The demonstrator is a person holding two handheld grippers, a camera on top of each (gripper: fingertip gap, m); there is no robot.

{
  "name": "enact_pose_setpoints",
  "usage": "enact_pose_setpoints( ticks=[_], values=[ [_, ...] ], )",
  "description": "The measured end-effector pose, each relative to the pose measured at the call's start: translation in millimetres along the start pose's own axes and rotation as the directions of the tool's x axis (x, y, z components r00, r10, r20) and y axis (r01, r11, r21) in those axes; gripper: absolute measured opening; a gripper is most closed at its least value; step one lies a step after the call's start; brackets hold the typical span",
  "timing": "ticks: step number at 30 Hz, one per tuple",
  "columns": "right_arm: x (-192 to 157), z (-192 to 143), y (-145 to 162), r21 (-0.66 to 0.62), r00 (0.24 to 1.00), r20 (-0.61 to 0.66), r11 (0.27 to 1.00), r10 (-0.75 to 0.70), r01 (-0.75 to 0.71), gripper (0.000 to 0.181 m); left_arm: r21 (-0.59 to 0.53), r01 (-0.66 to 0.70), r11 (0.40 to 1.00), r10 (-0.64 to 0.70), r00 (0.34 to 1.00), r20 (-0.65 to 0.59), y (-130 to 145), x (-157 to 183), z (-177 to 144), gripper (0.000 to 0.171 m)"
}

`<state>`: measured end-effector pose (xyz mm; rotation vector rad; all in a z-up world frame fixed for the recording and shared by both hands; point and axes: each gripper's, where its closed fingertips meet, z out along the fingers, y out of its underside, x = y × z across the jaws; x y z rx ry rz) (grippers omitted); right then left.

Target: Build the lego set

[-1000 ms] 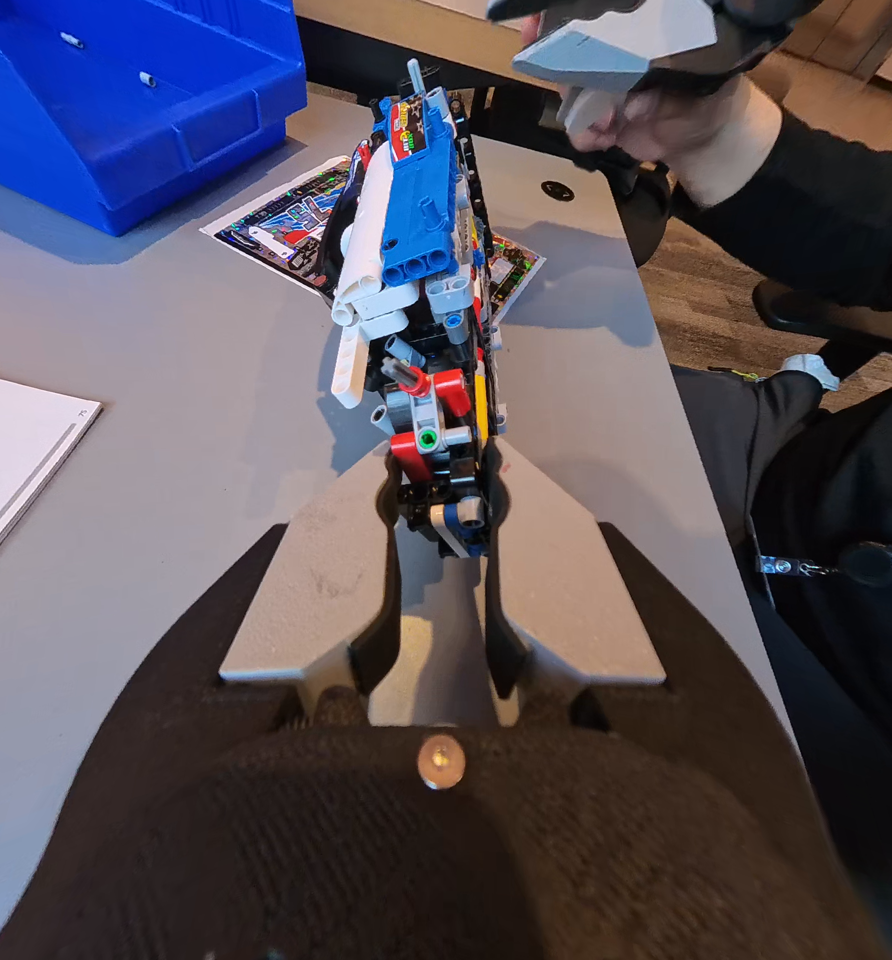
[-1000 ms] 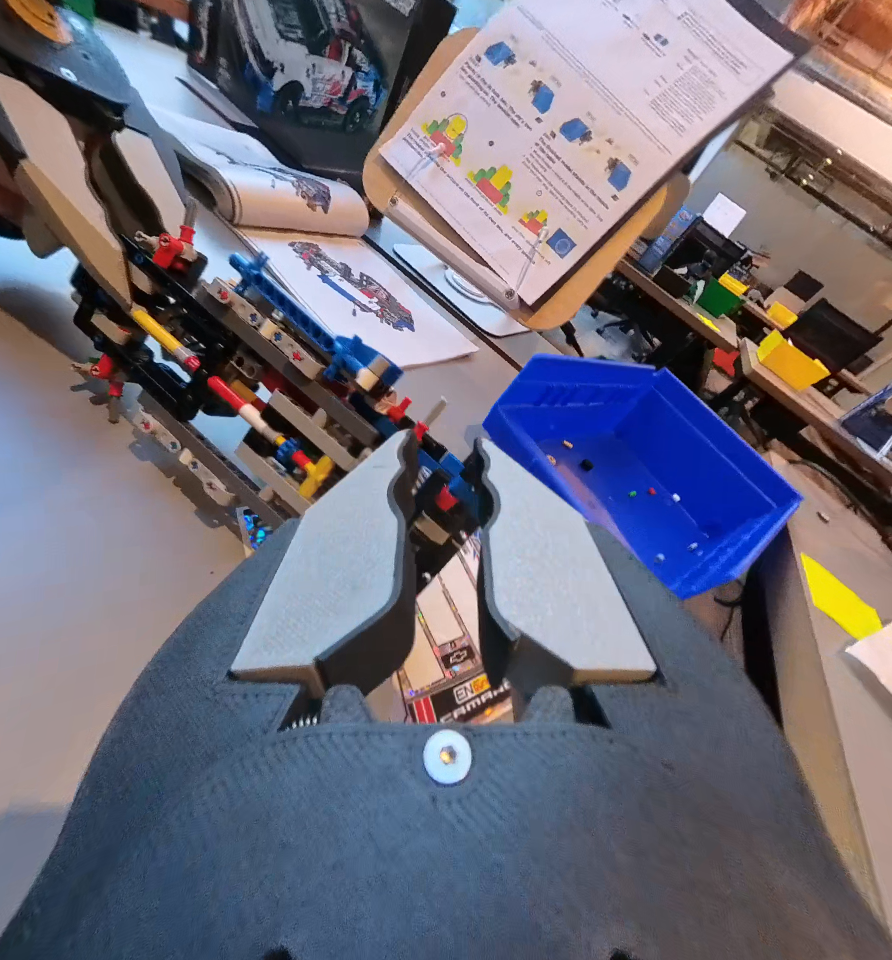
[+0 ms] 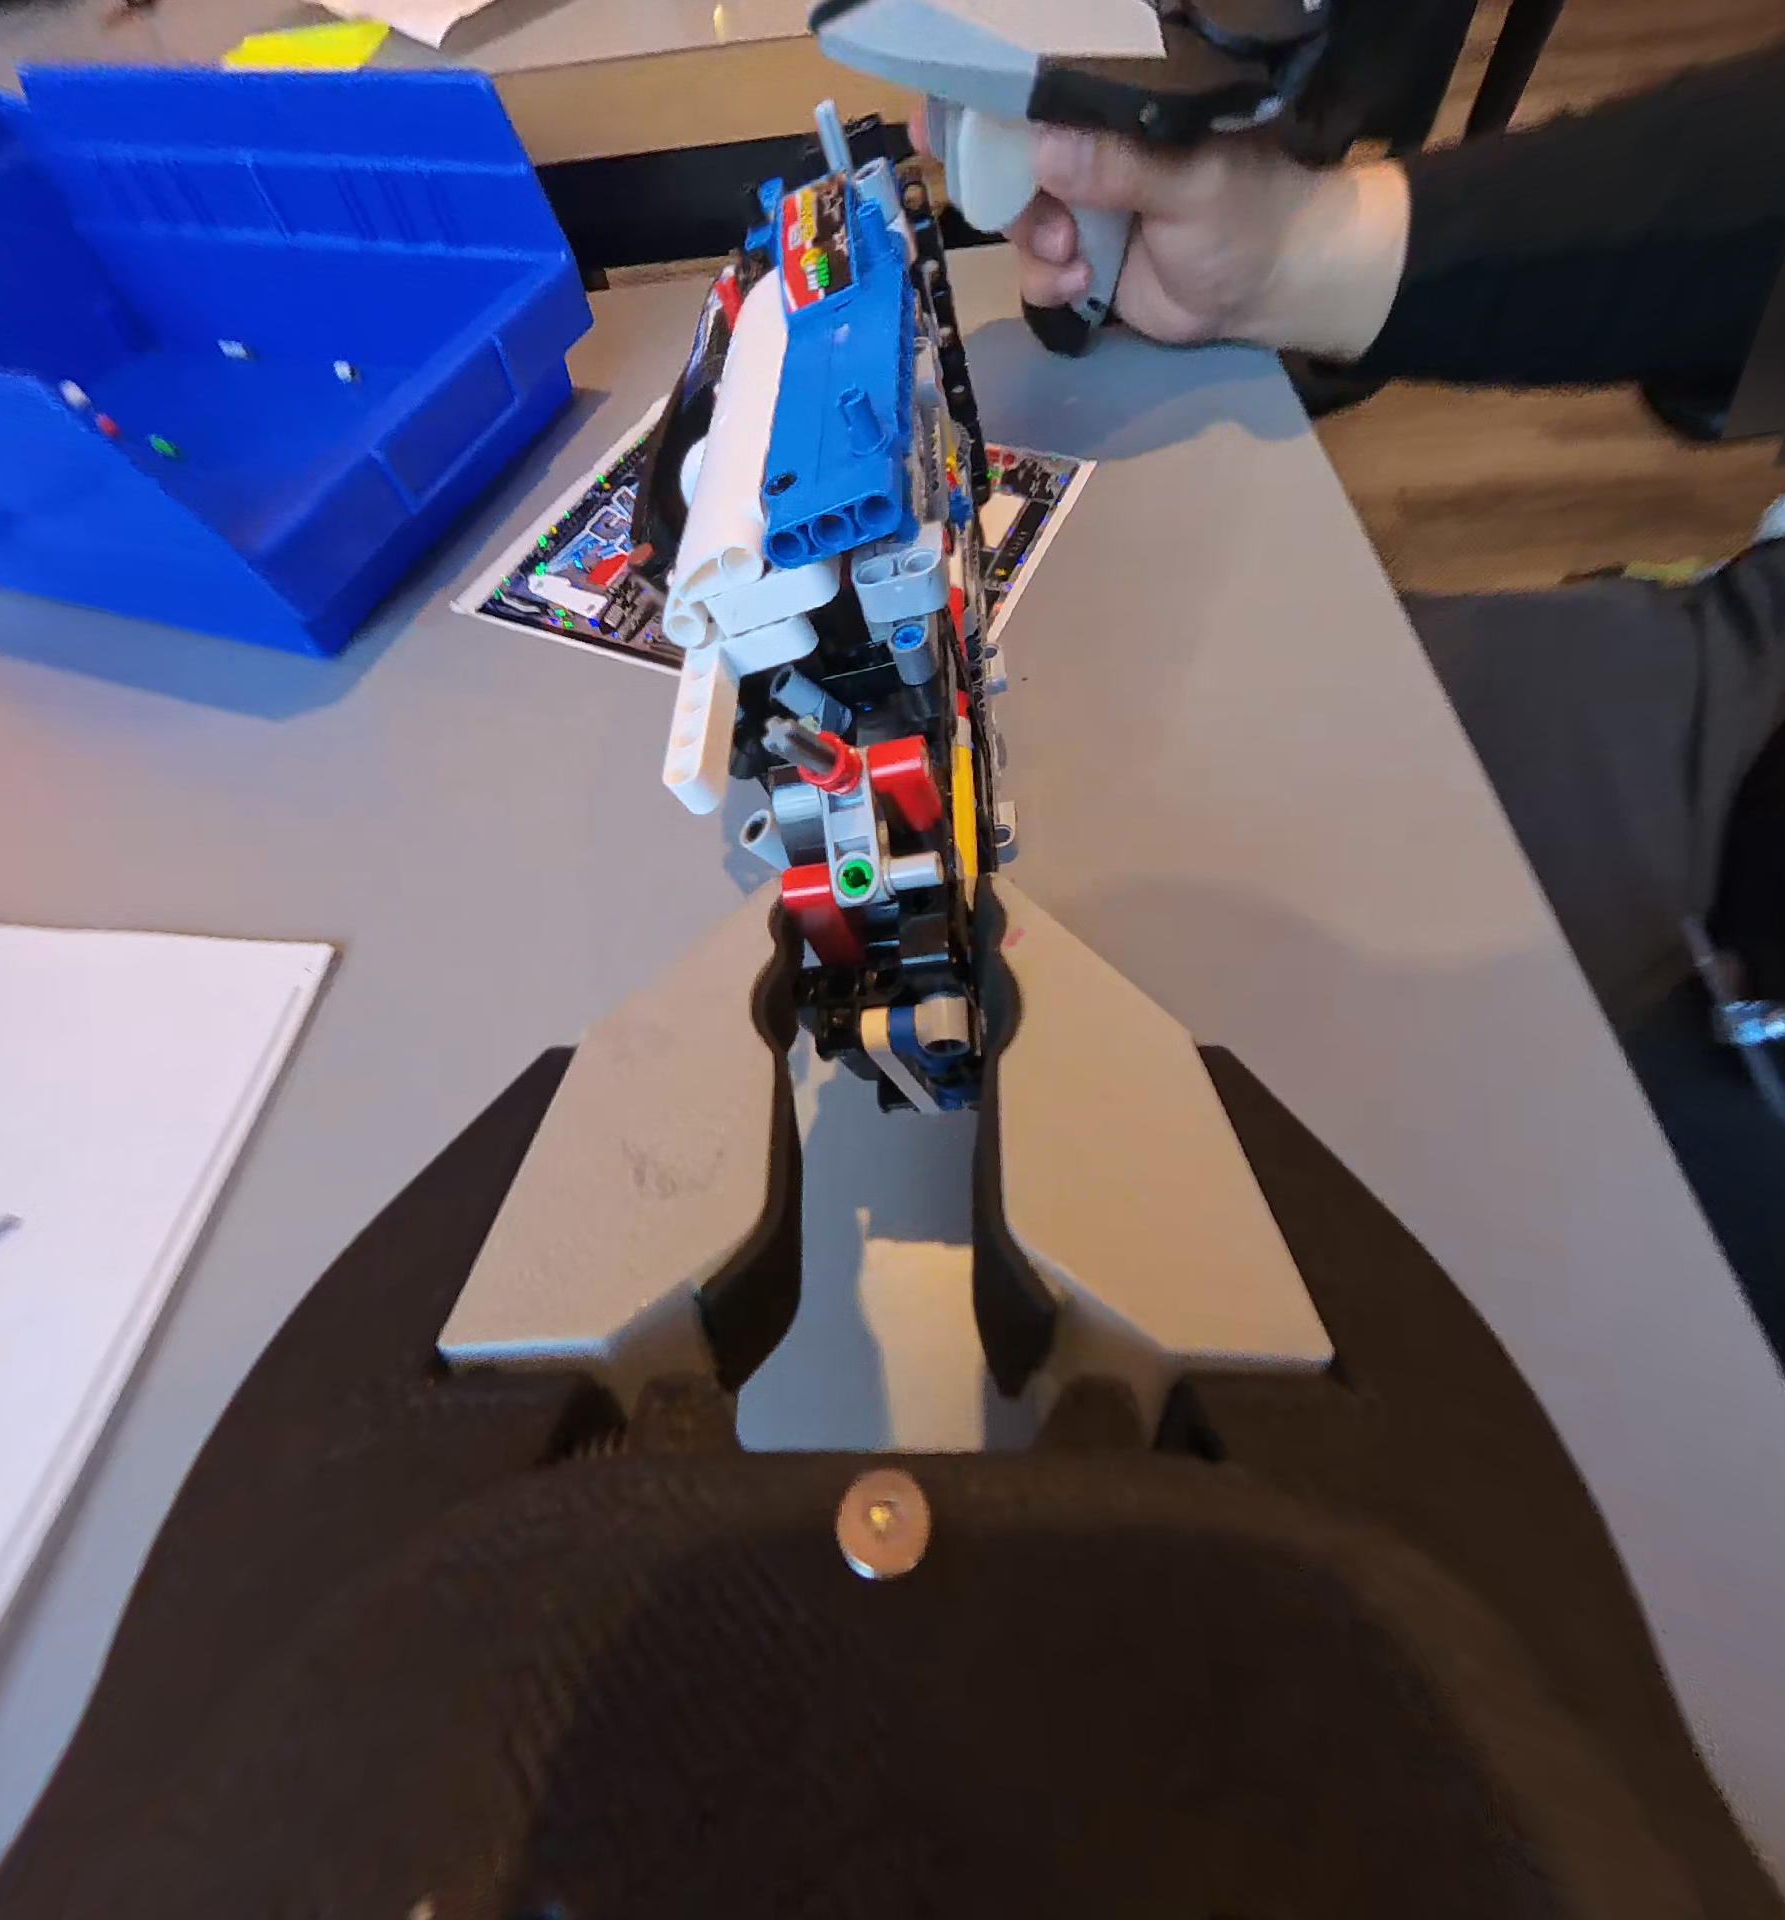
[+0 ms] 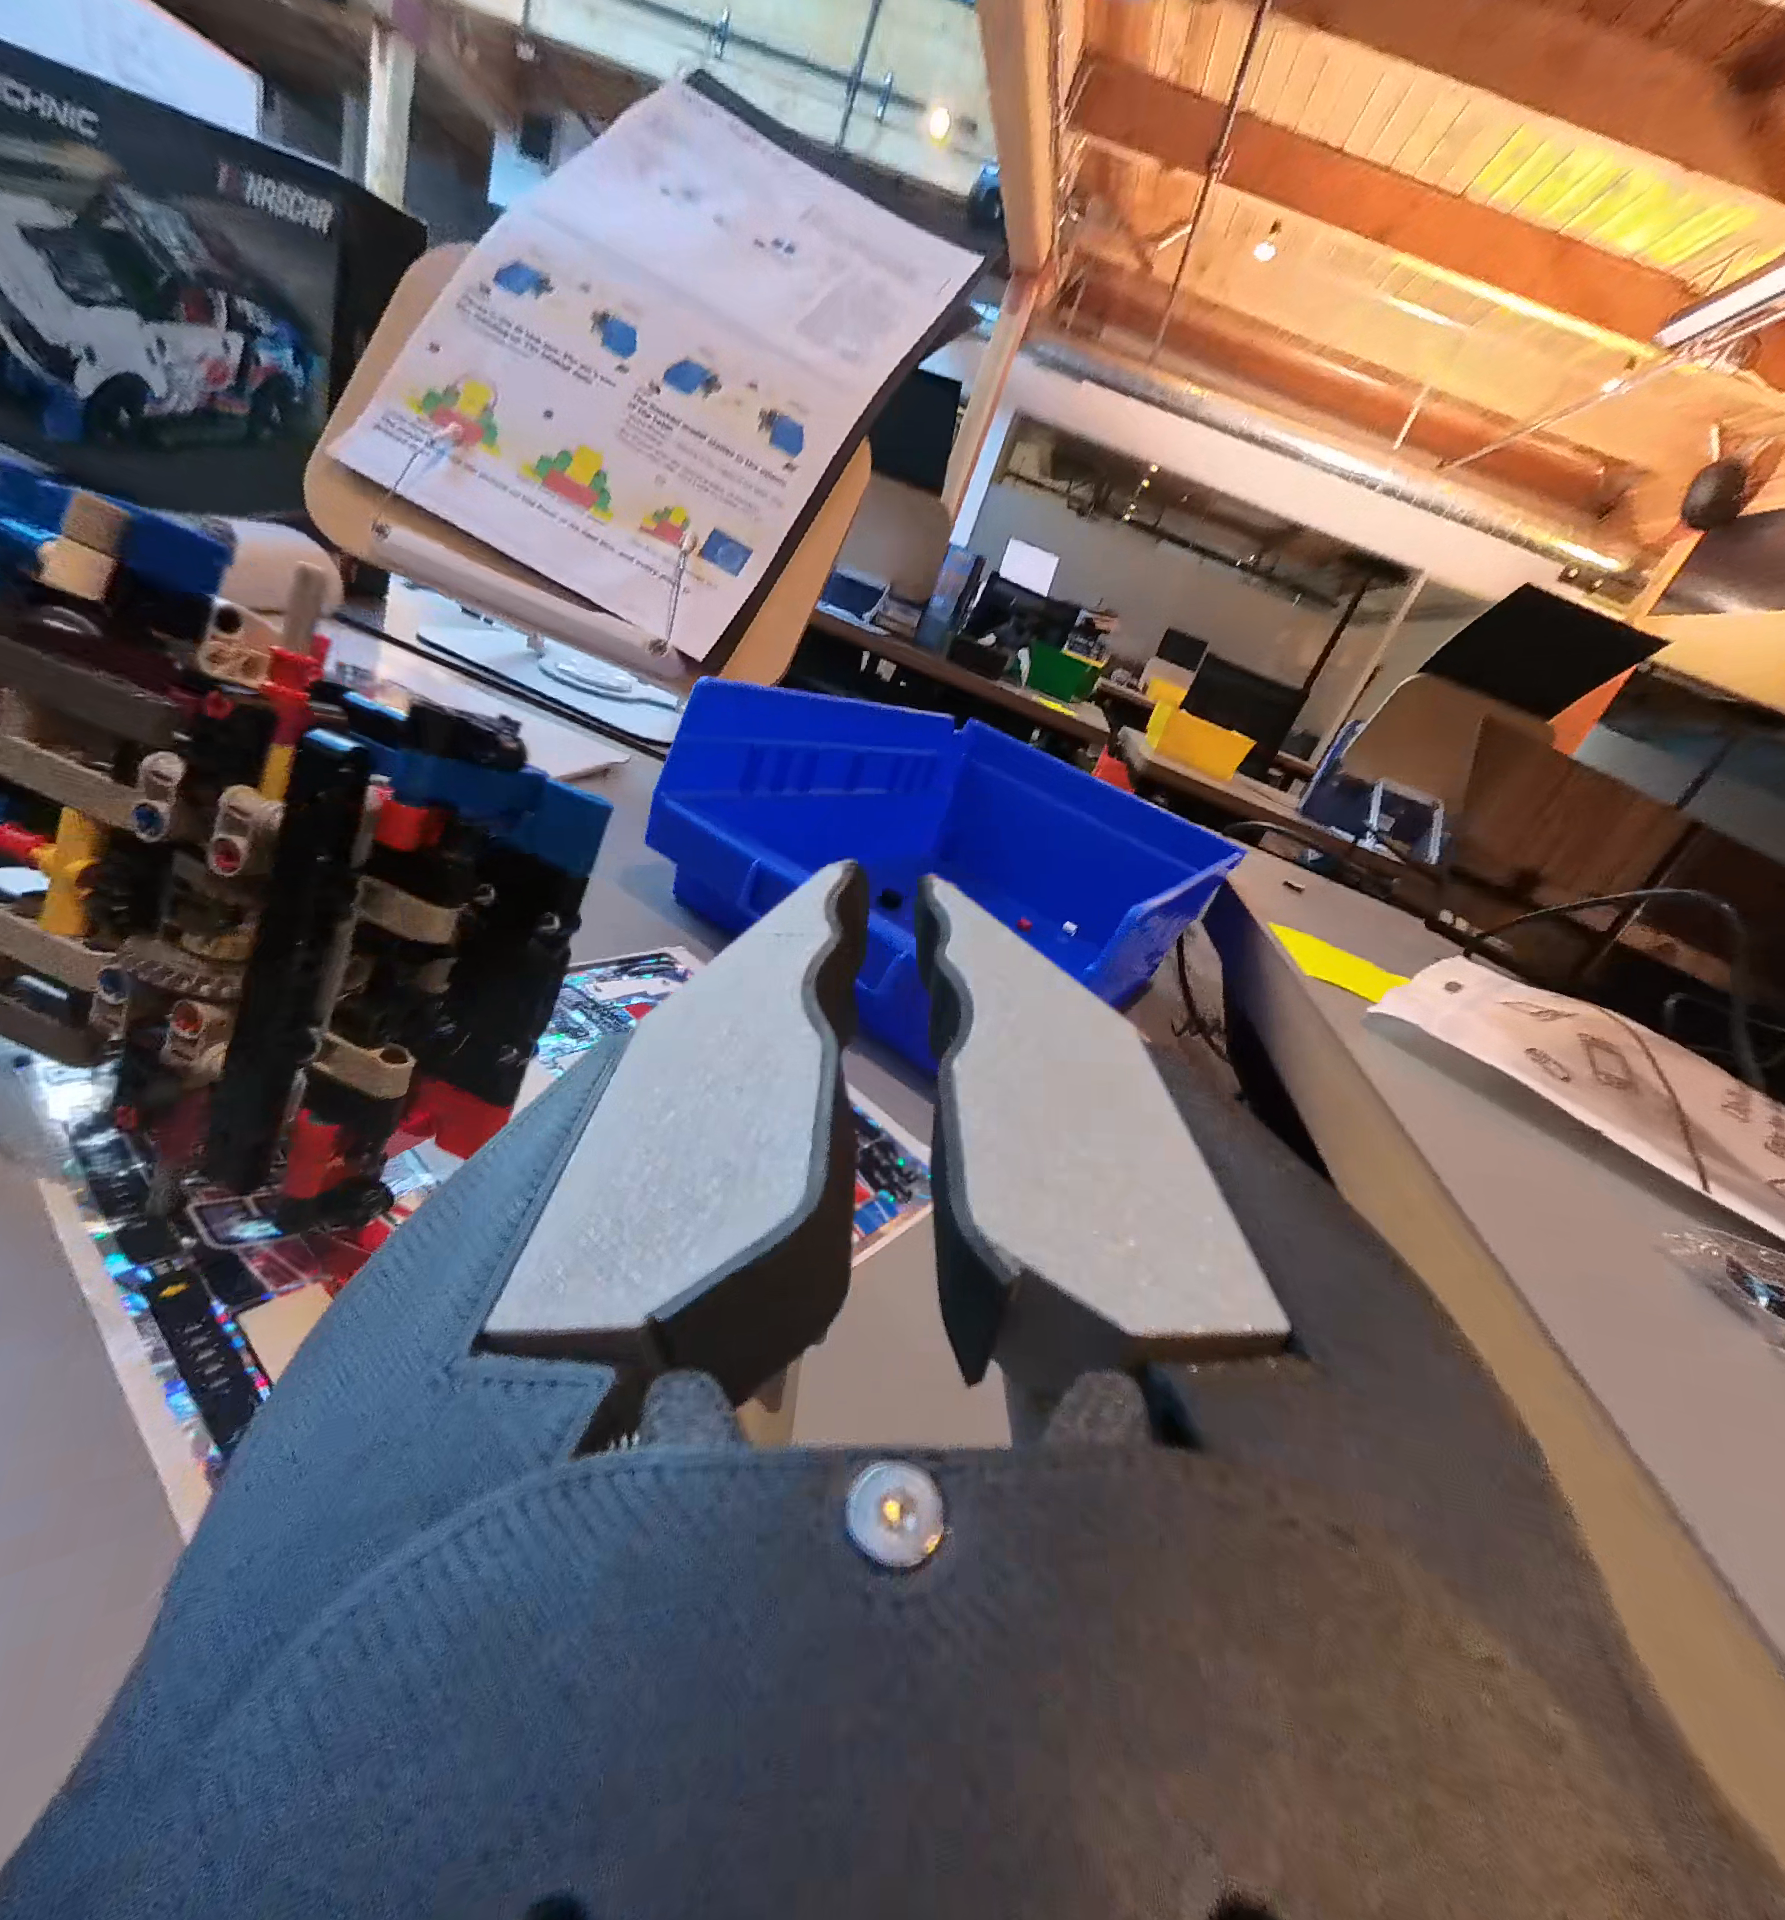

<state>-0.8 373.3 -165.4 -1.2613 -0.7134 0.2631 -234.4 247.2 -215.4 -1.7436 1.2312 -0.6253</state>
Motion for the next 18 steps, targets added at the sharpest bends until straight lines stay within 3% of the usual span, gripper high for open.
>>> enact_pose_setpoints(
  ticks=[6, 12, 18],
  values=[
    [-7.3, 0.4, 0.1, -0.001, 0.998, 0.014, 0.998, -0.056, 0.056, 0.006, -0.014, -0.112, 0.994, 0.112, 0.993, 0.034, -2.8, 5.3, 1.3, 0.028],
    [-19.5, -1.8, -4.1, 0.02, 0.994, 0.07, 0.996, -0.085, 0.084, 0.006, -0.031, -0.124, 0.992, 0.126, 0.991, 0.047, -3.3, 6.4, 2.3, 0.028],
    [-95.5, -11.9, -77.4, 0.104, 0.901, 0.368, 0.973, -0.23, 0.206, 0.011, -0.045, -0.126, 0.991, 0.128, 0.99, 0.055, -4.6, 8.1, 4.7, 0.028]
  ],
)
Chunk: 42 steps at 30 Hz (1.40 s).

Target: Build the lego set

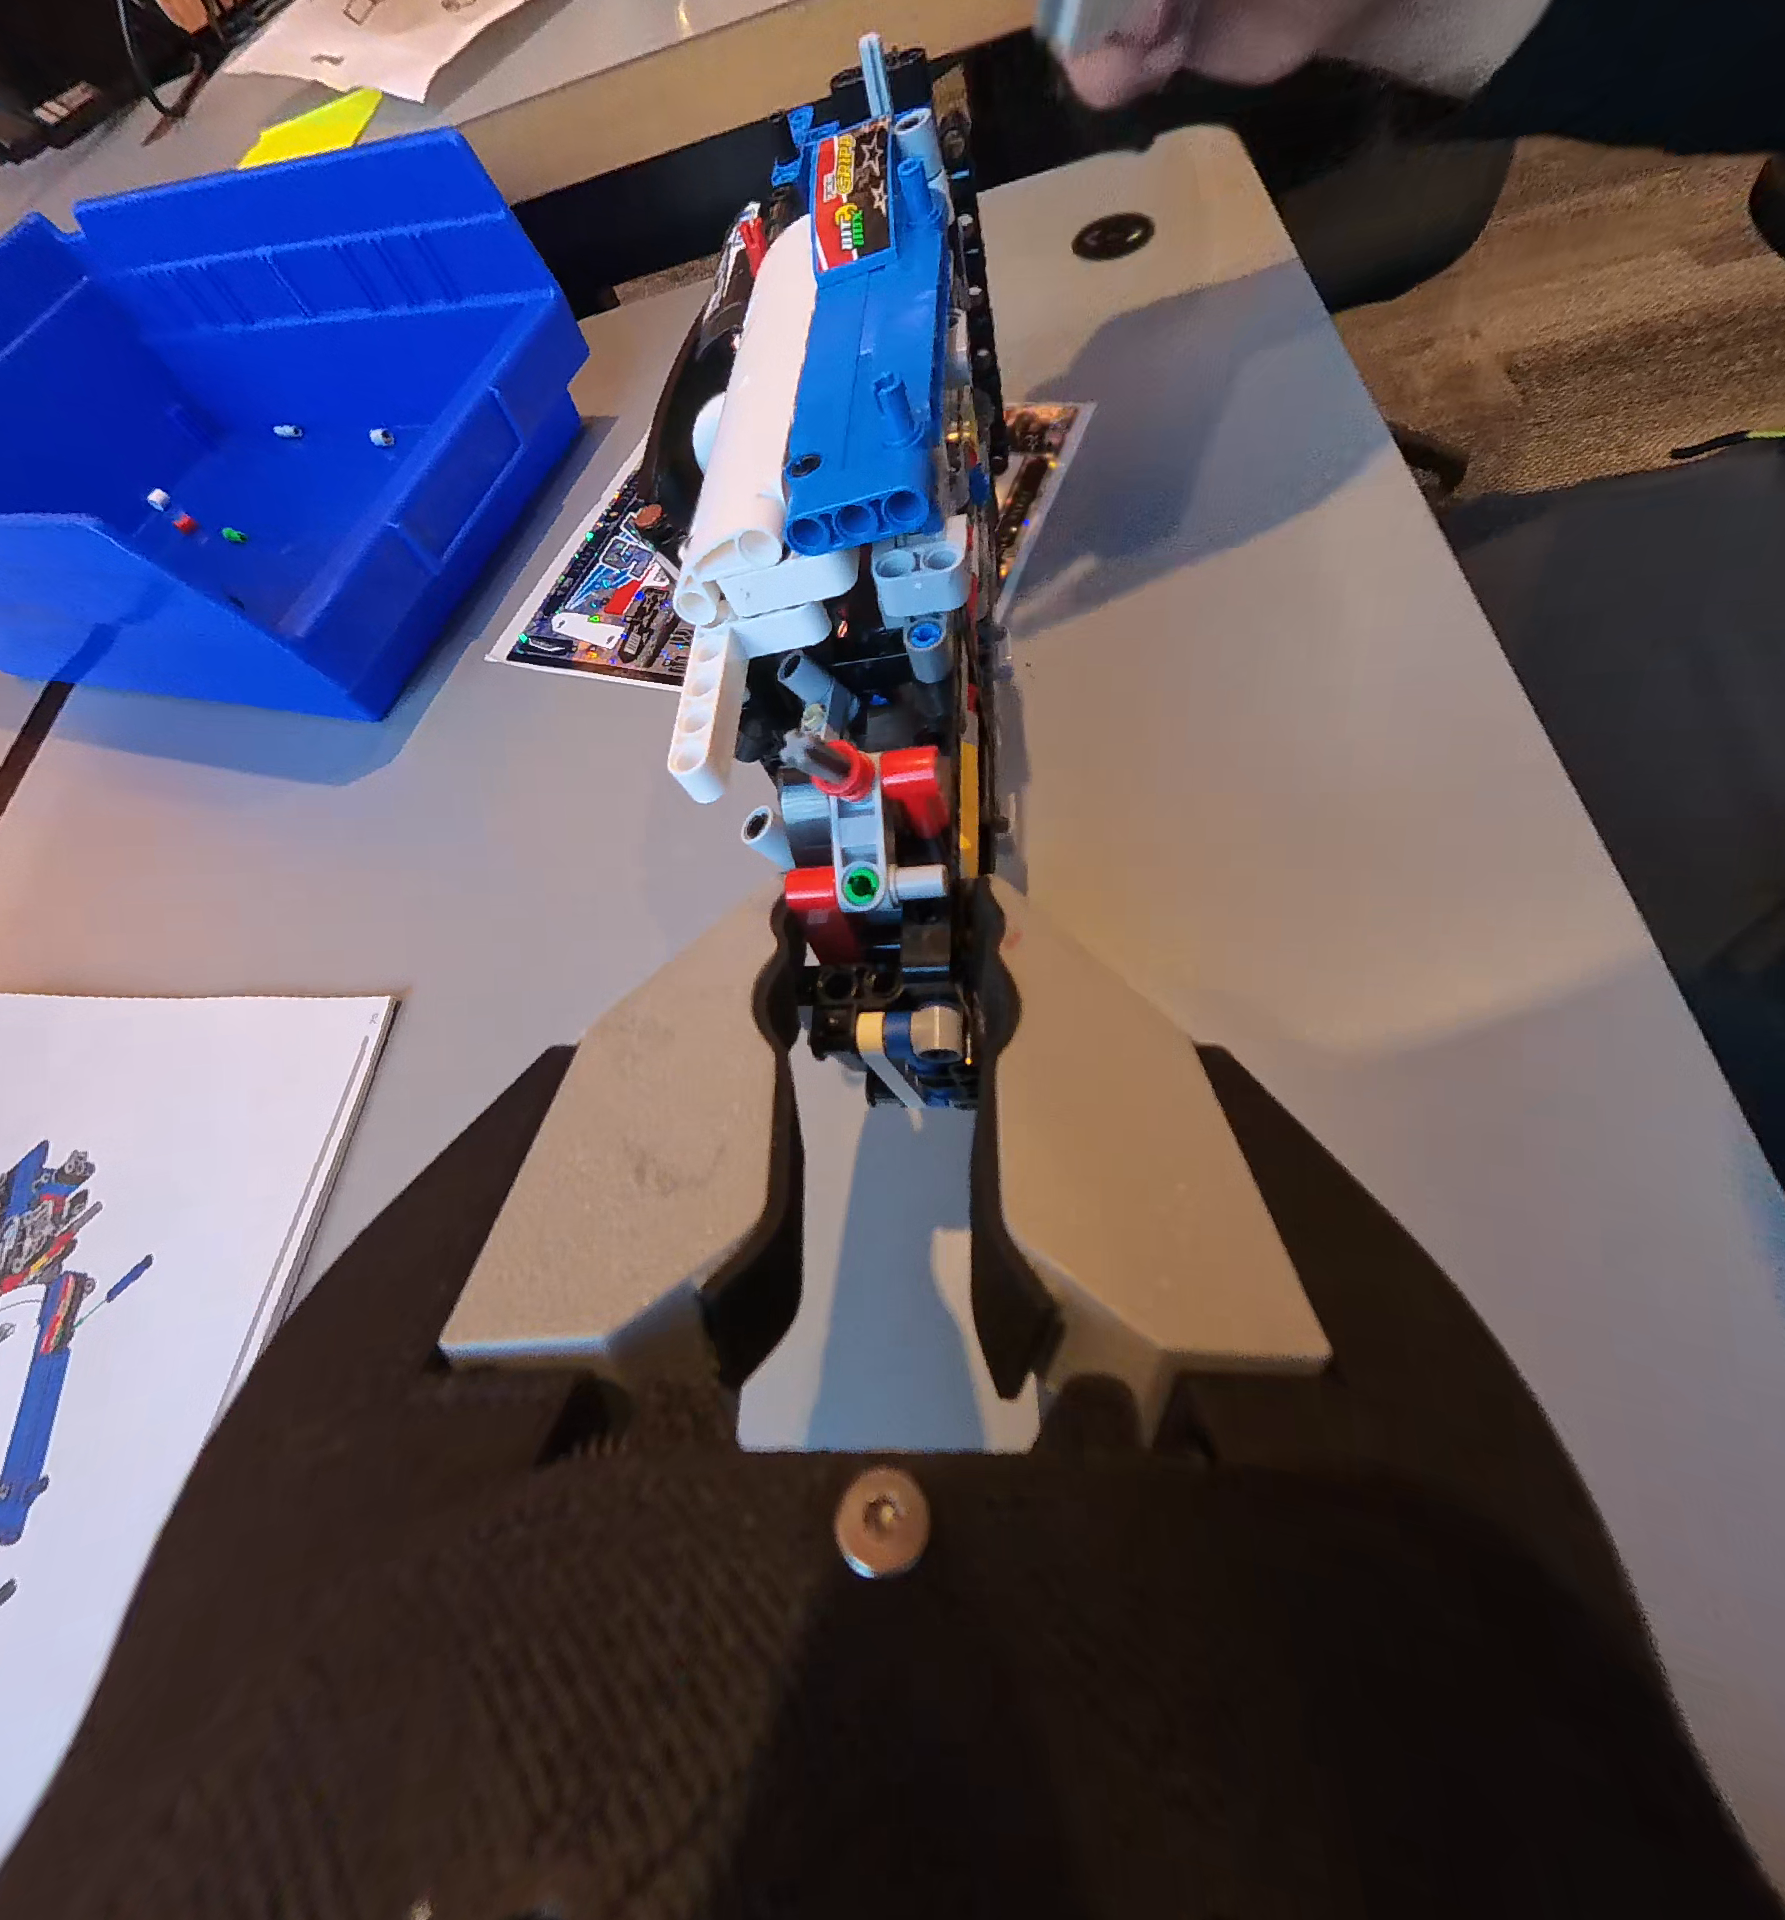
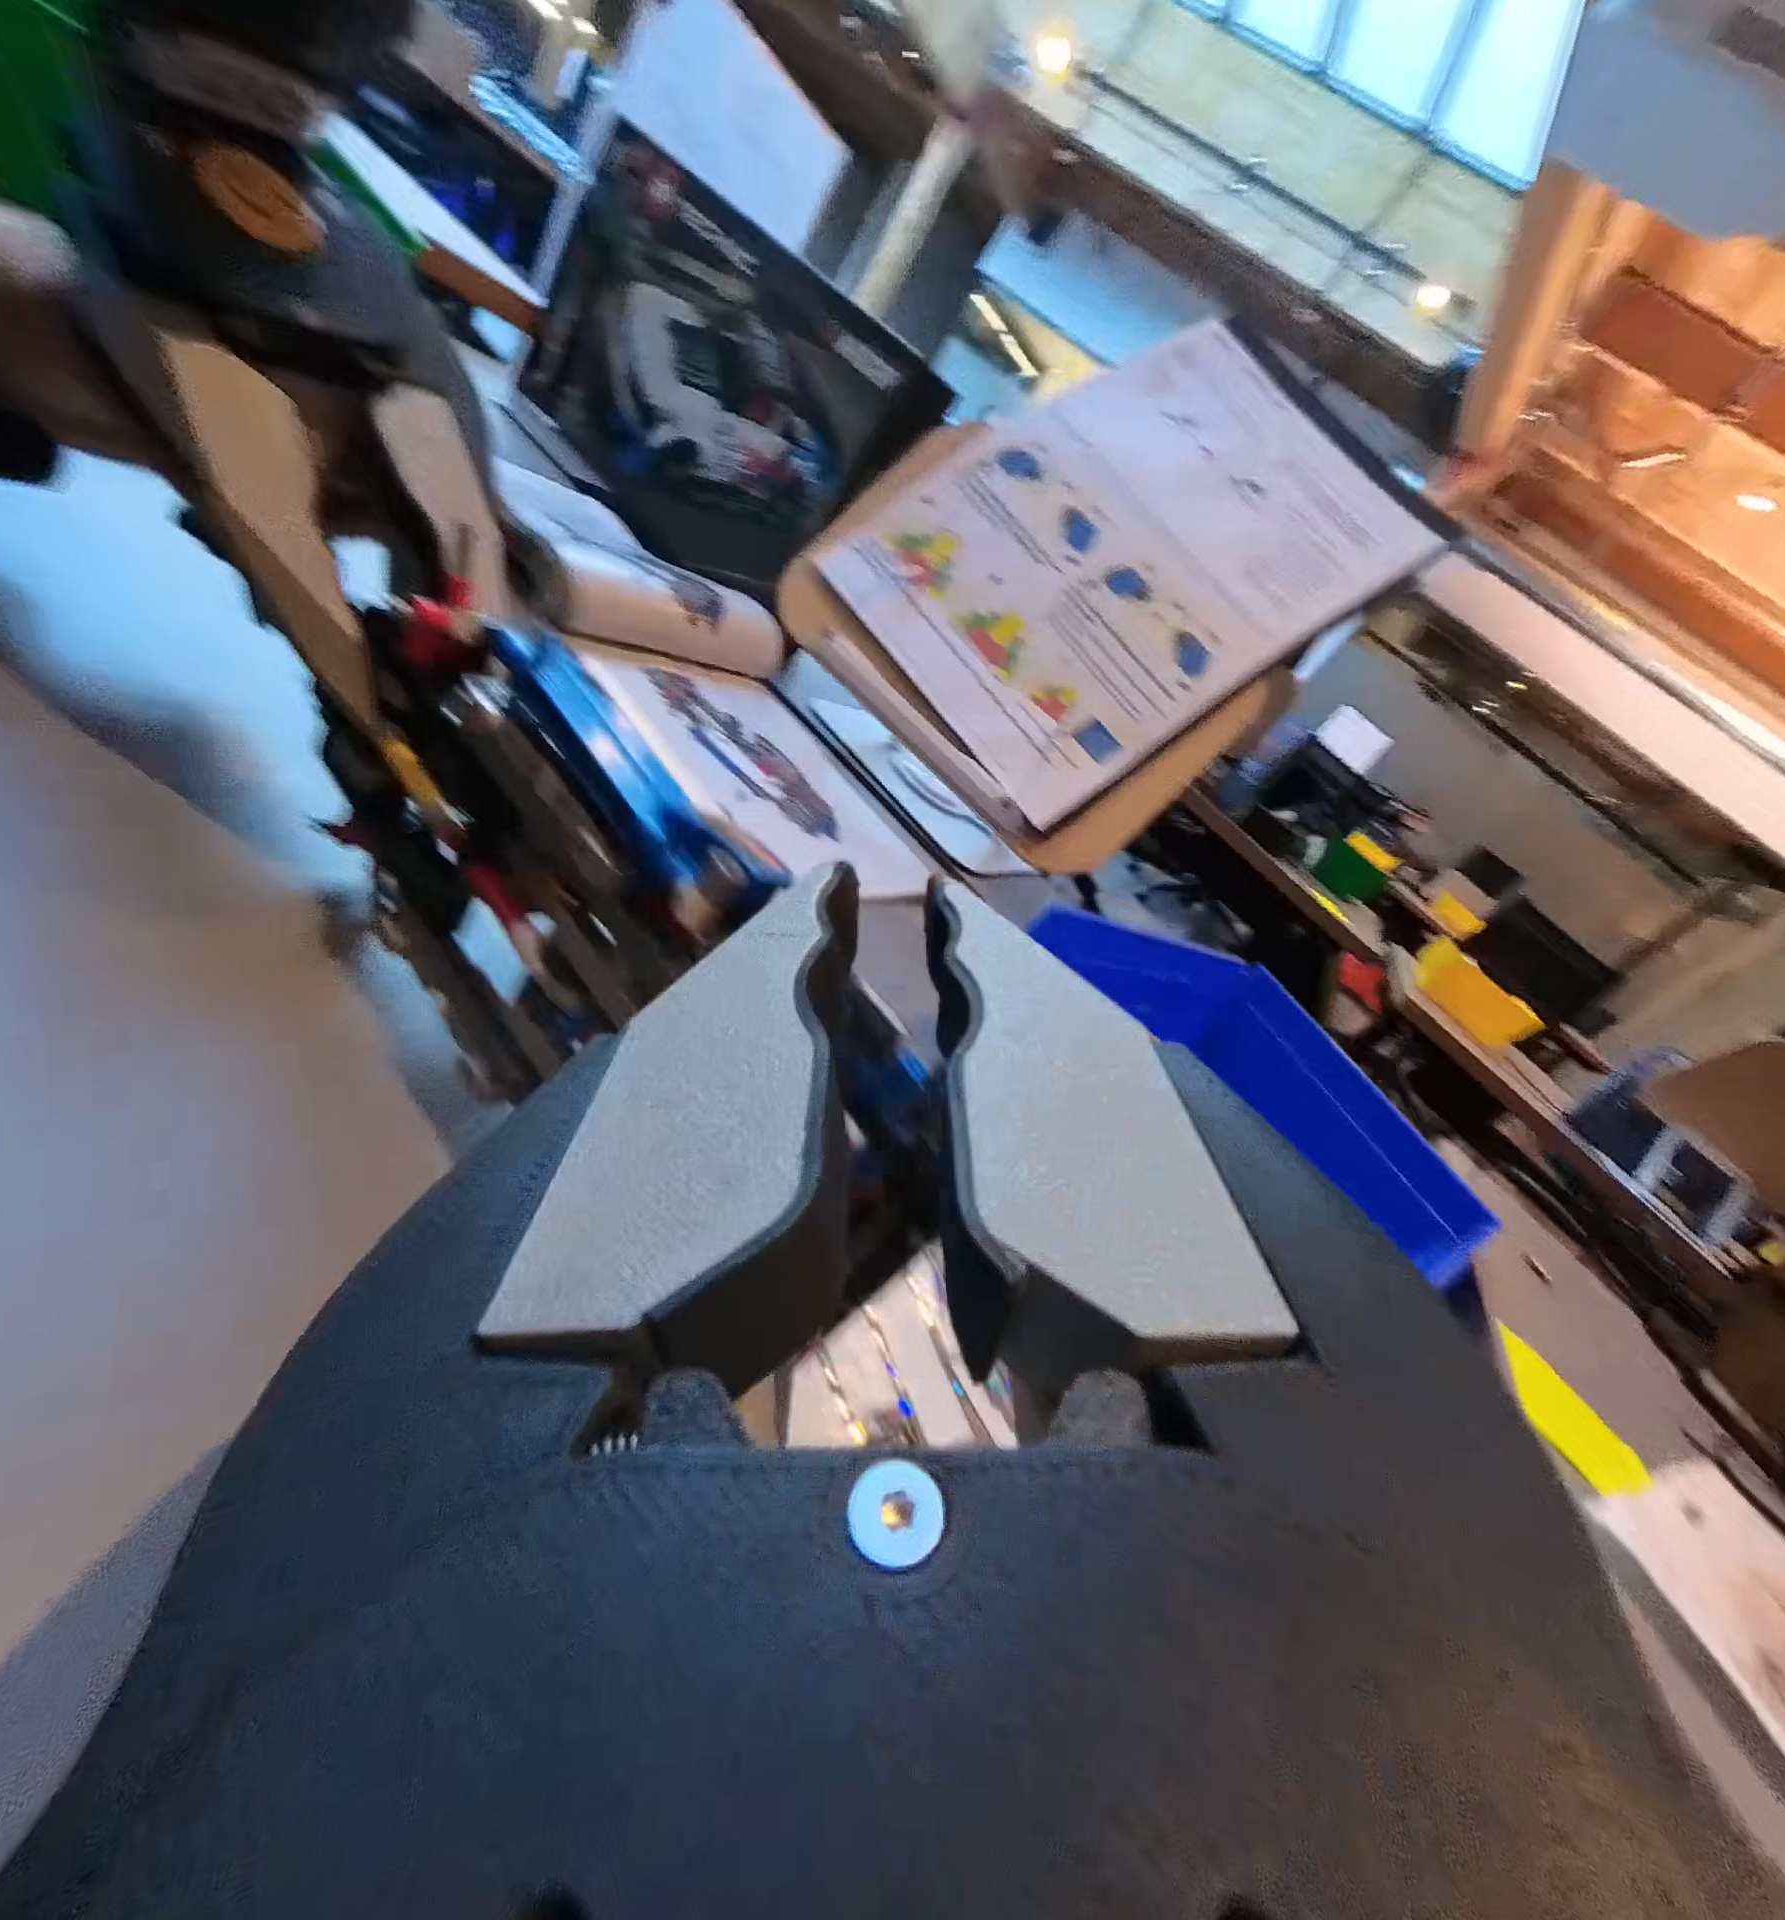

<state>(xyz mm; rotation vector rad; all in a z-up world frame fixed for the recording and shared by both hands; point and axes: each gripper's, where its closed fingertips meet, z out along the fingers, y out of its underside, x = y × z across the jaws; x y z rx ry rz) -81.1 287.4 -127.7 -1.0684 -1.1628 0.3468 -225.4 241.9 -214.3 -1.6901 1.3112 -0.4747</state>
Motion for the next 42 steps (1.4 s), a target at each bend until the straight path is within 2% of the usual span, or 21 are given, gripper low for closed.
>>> enact_pose_setpoints(
  ticks=[2, 4, 6, 10, 15, 17, 24, 32, 42],
  values=[
    [-19.8, 9.2, -25.3, 0.021, 0.997, 0.082, 1.0, 0.0, -0.001, 0.015, -0.004, 0.006, 1.0, -0.006, 1.0, 0.001, 0.1, -0.1, 0.1, 0.028],
    [-40.1, 19.6, -35.2, -0.002, 0.99, 0.13, 0.998, -0.056, 0.057, 0.019, -0.008, 0.015, 1.0, -0.015, 1.0, 0.0, 0.1, 0.1, 0.1, 0.028],
    [-54.8, 33.0, -32.6, -0.064, 0.973, 0.15, 0.981, -0.173, 0.184, 0.025, -0.008, 0.018, 1.0, -0.018, 1.0, -0.003, -0.2, 0.8, 0.4, 0.028],
    [-67.5, 54.3, -26.1, -0.127, 0.905, 0.18, 0.903, -0.386, 0.411, 0.025, -0.008, 0.024, 1.0, -0.024, 1.0, -0.008, 0.1, 1.0, 0.3, 0.028],
    [-72.1, 60.0, -11.8, -0.17, 0.83, 0.25, 0.821, -0.498, 0.544, 0.024, -0.007, 0.03, 1.0, -0.031, 0.999, -0.011, 0.2, 1.1, 0.2, 0.027],
    [-73.0, 60.6, -7.8, -0.176, 0.812, 0.277, 0.803, -0.514, 0.569, 0.015, -0.005, 0.034, 0.999, -0.034, 0.999, -0.013, 0.1, 1.2, 0.4, 0.028],
    [-71.9, 60.7, -6.9, -0.185, 0.778, 0.282, 0.764, -0.561, 0.618, 0.014, 0.0, 0.042, 0.999, -0.042, 0.999, -0.018, 0.2, 1.1, 0.5, 0.027],
    [-71.7, 59.7, -5.9, -0.186, 0.784, 0.281, 0.77, -0.554, 0.61, 0.012, 0.002, 0.052, 0.999, -0.052, 0.998, -0.022, 0.6, 0.6, 0.6, 0.028],
    [-70.4, 53.5, -4.7, -0.165, 0.749, 0.309, 0.743, -0.586, 0.649, 0.006, 0.005, 0.054, 0.999, -0.053, 0.998, -0.023, -0.1, 0.6, 1.0, 0.028]
  ],
)
